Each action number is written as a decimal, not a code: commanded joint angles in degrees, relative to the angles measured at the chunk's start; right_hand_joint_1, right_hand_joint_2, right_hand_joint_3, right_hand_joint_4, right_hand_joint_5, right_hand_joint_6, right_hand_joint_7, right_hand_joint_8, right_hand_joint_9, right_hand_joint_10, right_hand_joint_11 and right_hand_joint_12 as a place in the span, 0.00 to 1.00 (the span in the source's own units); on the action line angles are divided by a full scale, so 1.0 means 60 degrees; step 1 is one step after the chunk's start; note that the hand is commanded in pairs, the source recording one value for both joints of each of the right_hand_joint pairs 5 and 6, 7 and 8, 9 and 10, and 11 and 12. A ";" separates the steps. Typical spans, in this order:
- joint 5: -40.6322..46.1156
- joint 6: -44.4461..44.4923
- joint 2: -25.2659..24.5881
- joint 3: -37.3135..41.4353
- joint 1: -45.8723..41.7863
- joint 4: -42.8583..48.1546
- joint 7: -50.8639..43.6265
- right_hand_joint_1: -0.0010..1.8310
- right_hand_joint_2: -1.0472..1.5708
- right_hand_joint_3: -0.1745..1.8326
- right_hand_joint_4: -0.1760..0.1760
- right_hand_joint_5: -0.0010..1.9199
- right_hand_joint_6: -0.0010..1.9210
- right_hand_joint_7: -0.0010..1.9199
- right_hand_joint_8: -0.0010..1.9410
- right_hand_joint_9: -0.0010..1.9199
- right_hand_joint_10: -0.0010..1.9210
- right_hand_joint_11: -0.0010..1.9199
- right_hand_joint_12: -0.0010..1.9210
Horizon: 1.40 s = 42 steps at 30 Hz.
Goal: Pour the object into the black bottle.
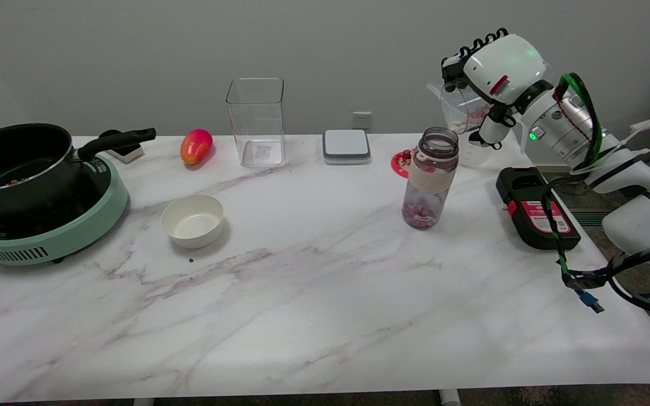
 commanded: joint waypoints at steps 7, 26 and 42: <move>-0.0156 0.0016 -0.0008 -0.0054 0.0140 -0.0148 -0.0099 0.82 0.67 0.48 0.50 0.87 0.87 0.76 0.75 0.68 0.68 0.61 0.61; -0.0984 0.0322 0.0059 0.0039 0.0339 -0.0100 -0.0021 0.82 0.65 0.51 0.50 0.86 0.86 0.75 0.74 0.68 0.68 0.60 0.60; -0.0989 0.0322 0.0019 0.0026 0.0304 -0.0099 -0.0099 0.82 0.66 0.50 0.50 0.86 0.86 0.76 0.75 0.68 0.68 0.61 0.61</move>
